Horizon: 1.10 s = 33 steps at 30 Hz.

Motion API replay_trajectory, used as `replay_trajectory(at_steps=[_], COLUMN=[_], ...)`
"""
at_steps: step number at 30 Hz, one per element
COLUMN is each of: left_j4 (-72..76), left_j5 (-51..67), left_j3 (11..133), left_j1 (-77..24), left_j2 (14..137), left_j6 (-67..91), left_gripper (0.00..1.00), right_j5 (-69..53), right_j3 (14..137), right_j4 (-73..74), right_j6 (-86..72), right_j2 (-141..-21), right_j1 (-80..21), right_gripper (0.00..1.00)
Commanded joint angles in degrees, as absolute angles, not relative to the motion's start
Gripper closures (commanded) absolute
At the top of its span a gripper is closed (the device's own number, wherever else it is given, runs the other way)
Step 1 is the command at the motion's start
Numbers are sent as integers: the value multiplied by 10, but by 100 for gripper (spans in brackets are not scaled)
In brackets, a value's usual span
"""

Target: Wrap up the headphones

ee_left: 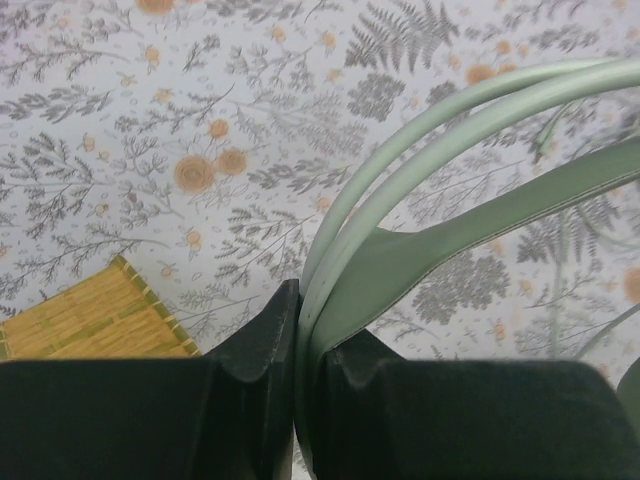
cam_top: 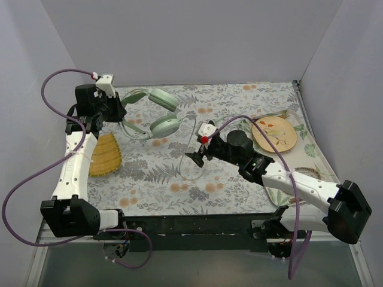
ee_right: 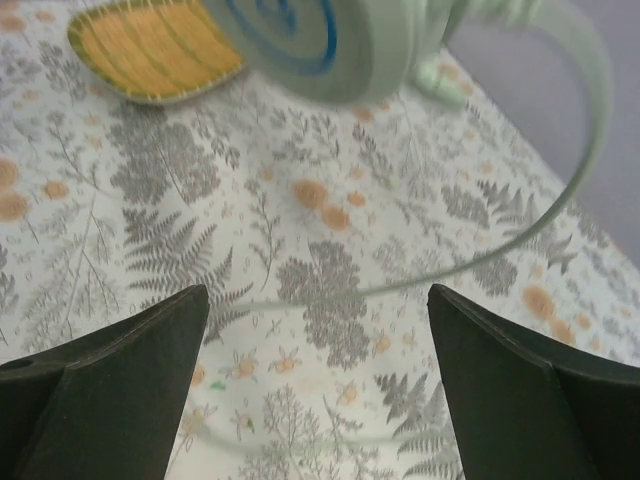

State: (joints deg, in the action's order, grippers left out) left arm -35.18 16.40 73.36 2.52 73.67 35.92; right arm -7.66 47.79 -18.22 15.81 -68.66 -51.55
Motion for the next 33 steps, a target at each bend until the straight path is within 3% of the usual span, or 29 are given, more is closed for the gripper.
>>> replay_trajectory(at_steps=[1, 9, 17, 23, 26, 27, 30, 33], left_j4=[-365, -360, -362, -367, -352, -349, -345, -342], left_j5=[230, 252, 286, 326, 360, 368, 398, 413], left_j3=[799, 847, 899, 925, 912, 908, 894, 878], left_j1=[33, 49, 61, 64, 70, 72, 82, 92], left_j2=[706, 712, 722, 735, 729, 727, 728, 730], left_j6=[439, 502, 559, 602, 634, 642, 661, 663], left_gripper=[100, 100, 100, 100, 100, 100, 100, 100], right_j5=[-33, -92, -112, -122, -106, -106, -110, -68], right_j3=[417, 380, 412, 457, 469, 478, 489, 490], right_j4=[-265, -322, -366, -385, -391, -389, -387, -356], right_j6=[124, 62, 96, 82, 69, 64, 53, 54], right_j2=[-678, -753, -835, -894, -917, -921, -925, -910], right_j1=[-501, -491, -491, -492, -491, -491, -491, -491], right_gripper=[2, 8, 9, 18, 48, 67, 95, 99])
